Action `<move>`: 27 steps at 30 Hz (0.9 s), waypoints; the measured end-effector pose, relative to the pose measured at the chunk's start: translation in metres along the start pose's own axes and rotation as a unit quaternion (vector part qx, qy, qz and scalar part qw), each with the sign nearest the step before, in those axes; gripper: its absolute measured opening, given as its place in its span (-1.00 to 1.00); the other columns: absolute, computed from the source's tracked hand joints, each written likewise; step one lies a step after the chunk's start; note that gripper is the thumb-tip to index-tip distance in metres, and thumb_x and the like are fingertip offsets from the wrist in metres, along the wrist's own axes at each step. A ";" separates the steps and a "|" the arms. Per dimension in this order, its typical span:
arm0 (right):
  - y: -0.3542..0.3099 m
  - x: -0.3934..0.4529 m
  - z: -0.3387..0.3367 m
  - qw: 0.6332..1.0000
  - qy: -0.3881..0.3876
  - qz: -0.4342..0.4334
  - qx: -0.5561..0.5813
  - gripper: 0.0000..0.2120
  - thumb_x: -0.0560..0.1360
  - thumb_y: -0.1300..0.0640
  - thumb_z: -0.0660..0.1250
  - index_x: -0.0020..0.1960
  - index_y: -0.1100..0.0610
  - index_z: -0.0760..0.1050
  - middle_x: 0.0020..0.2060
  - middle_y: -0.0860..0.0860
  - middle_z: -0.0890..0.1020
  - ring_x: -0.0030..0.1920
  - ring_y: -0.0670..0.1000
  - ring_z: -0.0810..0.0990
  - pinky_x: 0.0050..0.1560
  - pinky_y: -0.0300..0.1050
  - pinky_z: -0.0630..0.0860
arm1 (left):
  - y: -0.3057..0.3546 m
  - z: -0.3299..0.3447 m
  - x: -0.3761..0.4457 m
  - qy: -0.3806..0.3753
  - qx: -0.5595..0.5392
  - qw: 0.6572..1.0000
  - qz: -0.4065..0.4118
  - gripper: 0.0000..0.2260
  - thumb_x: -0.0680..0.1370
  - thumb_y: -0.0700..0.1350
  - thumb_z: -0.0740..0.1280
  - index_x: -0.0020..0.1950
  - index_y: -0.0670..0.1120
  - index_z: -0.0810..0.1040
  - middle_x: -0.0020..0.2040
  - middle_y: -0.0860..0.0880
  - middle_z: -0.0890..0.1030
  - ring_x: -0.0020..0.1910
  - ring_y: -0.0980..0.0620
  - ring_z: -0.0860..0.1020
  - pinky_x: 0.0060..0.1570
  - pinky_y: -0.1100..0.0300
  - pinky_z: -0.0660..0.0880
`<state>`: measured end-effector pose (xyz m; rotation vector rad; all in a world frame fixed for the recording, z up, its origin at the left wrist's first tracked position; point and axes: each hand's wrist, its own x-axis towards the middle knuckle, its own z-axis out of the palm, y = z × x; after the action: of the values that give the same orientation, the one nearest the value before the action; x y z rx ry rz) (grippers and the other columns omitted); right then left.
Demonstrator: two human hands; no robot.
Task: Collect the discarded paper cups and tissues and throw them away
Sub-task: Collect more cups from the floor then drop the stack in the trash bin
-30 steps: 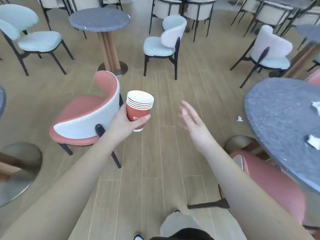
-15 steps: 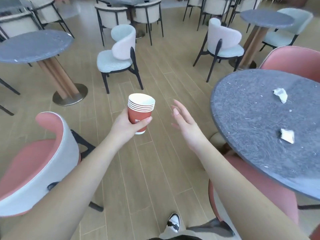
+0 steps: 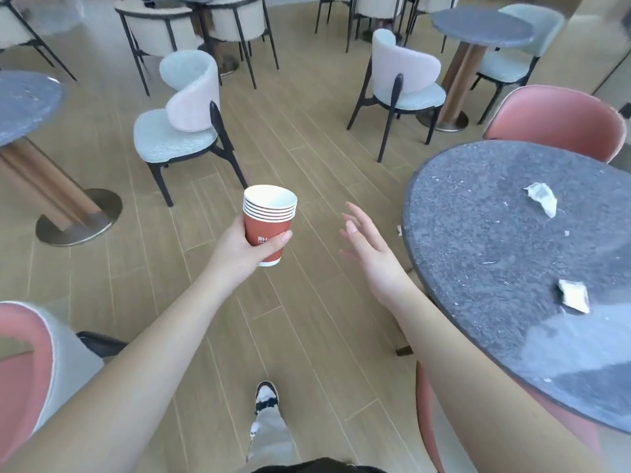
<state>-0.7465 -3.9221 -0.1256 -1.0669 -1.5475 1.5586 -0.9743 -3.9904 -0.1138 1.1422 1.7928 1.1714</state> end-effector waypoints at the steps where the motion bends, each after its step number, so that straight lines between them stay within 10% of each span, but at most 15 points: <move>1: -0.001 0.016 0.003 1.000 0.007 0.001 -0.004 -0.54 0.57 -0.26 0.22 0.46 -0.33 0.30 0.43 -0.21 0.42 0.41 -0.20 0.42 0.43 0.01 0.41 | -0.002 -0.005 0.018 -0.009 -0.009 1.000 0.004 -0.47 0.20 0.36 0.51 0.10 0.28 0.48 0.09 0.24 0.64 0.01 0.35 0.61 0.00 0.27 0.50; 12: -0.019 0.171 0.043 0.993 0.112 0.021 0.004 -0.60 0.63 -0.19 0.20 0.46 -0.29 0.32 0.38 -0.27 0.44 0.36 -0.26 0.43 0.39 -0.02 0.45 | -0.014 -0.057 0.218 -0.081 -0.025 0.996 0.028 -0.30 0.22 0.30 0.57 0.30 0.15 0.49 0.14 0.18 0.66 0.12 0.18 0.63 0.15 0.13 0.54; 18: -0.025 0.233 0.017 0.988 0.155 0.015 -0.004 -0.62 0.63 -0.17 0.19 0.45 -0.31 0.33 0.38 -0.27 0.44 0.38 -0.22 0.43 0.36 -0.08 0.46 | 0.010 -0.020 0.305 -0.126 -0.024 0.990 0.061 -0.39 0.23 0.30 0.56 0.22 0.19 0.51 0.05 0.27 0.67 0.01 0.30 0.63 -0.07 0.39 0.52; 27: -0.017 0.348 -0.069 0.985 0.171 0.015 -0.005 -0.57 0.65 -0.14 0.19 0.51 -0.25 0.27 0.40 -0.26 0.43 0.35 -0.33 0.41 0.35 -0.17 0.43 | 0.045 0.081 0.431 -0.184 -0.022 0.981 0.048 -0.38 0.23 0.27 0.55 0.24 0.14 0.52 0.10 0.17 0.67 0.03 0.25 0.64 0.04 0.24 0.54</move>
<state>-0.8349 -3.5782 -0.1344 -1.2932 -1.3093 1.3050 -1.0479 -3.5564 -0.1367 1.3351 1.4372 0.9715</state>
